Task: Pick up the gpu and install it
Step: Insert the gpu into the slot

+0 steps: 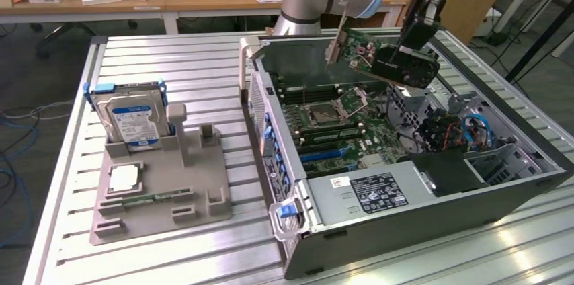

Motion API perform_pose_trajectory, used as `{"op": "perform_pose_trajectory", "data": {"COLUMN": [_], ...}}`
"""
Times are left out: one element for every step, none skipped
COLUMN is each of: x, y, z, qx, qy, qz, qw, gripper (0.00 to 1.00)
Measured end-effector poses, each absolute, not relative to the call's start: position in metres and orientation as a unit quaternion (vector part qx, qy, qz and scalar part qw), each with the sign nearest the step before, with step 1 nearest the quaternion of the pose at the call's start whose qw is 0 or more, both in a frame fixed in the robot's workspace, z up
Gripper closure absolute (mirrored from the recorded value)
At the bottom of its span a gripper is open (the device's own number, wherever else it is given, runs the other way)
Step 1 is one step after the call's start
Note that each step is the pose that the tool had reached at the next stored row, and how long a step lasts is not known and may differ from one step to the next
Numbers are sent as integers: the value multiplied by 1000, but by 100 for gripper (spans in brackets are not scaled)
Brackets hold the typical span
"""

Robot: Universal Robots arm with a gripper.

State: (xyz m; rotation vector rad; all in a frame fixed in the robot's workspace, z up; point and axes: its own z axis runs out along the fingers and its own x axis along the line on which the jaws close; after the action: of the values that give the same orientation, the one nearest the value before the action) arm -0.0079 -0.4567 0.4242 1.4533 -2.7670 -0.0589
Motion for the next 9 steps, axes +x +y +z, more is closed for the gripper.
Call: {"op": "perform_pose_trajectory", "data": {"x": [-8,-8,-8,-8,-8,-8,-8,-8,-8], "y": [-457,-457,-457,-457,-457,-457,-457,-457,-457], "z": [424,424,424,424,424,424,424,424,424], "qx": [470,475,480,486,491,497,502,507,512], "qy": [-882,-880,-877,-874,-871,-868,-865,-862,-859], "qz": [-19,-19,-19,-19,-19,-19,-18,-18,-18], "qw": [8,8,8,8,8,8,9,9,9], "gripper": [74,74,74,74,74,74,74,74,74]}}
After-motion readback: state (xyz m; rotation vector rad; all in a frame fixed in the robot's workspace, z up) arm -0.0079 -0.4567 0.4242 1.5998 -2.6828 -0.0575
